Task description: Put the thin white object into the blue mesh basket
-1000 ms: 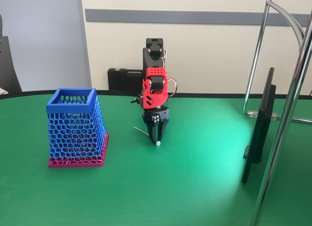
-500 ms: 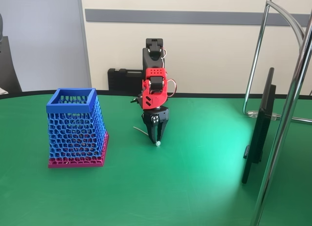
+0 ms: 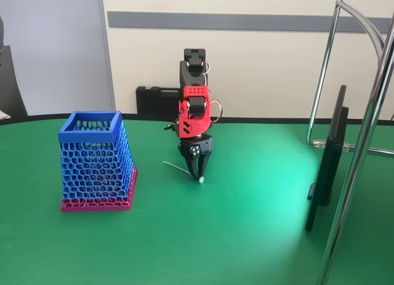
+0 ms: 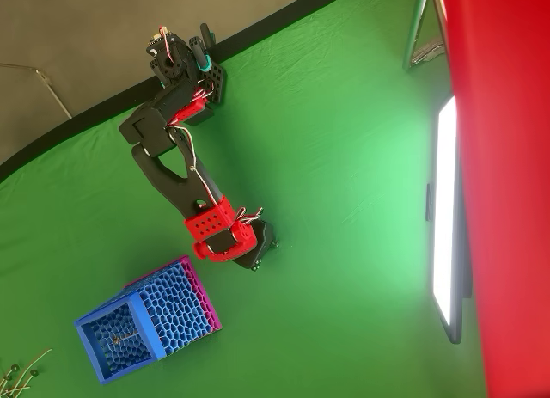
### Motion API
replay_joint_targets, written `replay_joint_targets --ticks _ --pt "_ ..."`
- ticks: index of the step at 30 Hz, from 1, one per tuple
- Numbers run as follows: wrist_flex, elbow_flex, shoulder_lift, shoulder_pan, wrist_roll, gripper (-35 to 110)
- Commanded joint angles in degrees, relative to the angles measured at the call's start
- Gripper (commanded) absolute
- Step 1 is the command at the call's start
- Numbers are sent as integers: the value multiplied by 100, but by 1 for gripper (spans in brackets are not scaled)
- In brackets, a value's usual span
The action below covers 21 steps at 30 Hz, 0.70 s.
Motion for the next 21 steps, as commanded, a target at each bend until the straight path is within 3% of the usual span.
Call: replay_joint_targets --ticks 1,11,21 --pt "-97 -167 97 -26 -141 3" --pt "-1090 -18 835 -237 -1266 1" --pt "-2593 -387 1854 -308 -3349 1"
